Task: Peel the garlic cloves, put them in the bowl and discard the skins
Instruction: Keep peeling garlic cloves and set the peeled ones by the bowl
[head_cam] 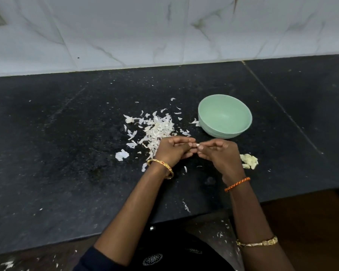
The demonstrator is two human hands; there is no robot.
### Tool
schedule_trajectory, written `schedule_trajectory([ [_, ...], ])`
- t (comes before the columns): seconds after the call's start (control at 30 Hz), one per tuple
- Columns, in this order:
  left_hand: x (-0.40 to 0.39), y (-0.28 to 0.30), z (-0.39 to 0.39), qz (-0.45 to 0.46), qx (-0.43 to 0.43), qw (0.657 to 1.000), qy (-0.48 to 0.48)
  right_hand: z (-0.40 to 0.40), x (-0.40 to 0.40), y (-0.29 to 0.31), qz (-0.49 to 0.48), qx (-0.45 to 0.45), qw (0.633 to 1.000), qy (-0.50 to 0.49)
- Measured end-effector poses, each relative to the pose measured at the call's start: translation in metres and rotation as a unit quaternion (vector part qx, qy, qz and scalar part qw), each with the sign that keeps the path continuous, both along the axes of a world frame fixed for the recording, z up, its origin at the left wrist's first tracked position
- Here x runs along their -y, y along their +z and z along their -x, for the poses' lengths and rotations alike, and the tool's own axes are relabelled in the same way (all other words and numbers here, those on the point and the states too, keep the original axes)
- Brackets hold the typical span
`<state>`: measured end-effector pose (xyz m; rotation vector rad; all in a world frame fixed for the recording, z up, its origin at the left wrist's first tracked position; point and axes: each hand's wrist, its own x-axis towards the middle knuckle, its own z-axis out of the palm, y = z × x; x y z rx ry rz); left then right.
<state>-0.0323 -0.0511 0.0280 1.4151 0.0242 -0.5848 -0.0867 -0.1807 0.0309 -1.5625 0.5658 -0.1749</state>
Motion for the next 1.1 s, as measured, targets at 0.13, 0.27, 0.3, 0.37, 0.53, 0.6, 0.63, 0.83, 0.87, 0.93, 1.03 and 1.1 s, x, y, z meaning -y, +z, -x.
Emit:
schedule_trajectory([
  [0.13,0.051,-0.007,0.029,-0.064,0.095,0.993,-0.024,0.032,0.043,-0.003,0.012,-0.021,0.995,-0.094],
  [0.27,0.090,-0.014,0.049,-0.170,0.205,0.963,-0.035,0.058,0.087,-0.008,0.102,-0.075,0.973,-0.192],
  [0.3,0.097,-0.015,0.053,-0.193,0.225,0.954,-0.039,0.062,0.096,-0.008,0.118,-0.083,0.968,-0.203],
  [0.37,0.106,-0.017,0.057,-0.236,0.254,0.936,-0.053,0.067,0.105,-0.008,0.125,-0.095,0.966,-0.205],
  [0.53,0.114,-0.023,0.064,-0.281,0.256,0.923,-0.066,0.068,0.108,-0.017,0.119,-0.106,0.970,-0.184],
  [0.6,0.115,-0.023,0.065,-0.283,0.253,0.923,-0.066,0.068,0.109,-0.015,0.105,-0.110,0.971,-0.187],
  [0.63,0.115,-0.023,0.064,-0.283,0.252,0.923,-0.065,0.068,0.111,-0.014,0.088,-0.112,0.971,-0.192],
  [0.83,0.108,-0.024,0.061,-0.254,0.229,0.940,-0.017,0.070,0.109,-0.010,0.058,-0.104,0.966,-0.230],
  [0.87,0.104,-0.024,0.060,-0.256,0.223,0.941,-0.007,0.069,0.104,-0.010,0.081,-0.098,0.965,-0.232],
  [0.93,0.096,-0.023,0.058,-0.274,0.228,0.935,0.007,0.067,0.093,-0.007,0.116,-0.068,0.960,-0.245],
  [1.03,0.076,-0.019,0.053,-0.312,0.256,0.913,0.062,0.053,0.064,0.001,0.165,-0.010,0.963,-0.214],
  [1.1,0.060,-0.017,0.047,-0.334,0.274,0.896,0.099,0.041,0.043,0.004,0.172,0.034,0.972,-0.157],
])
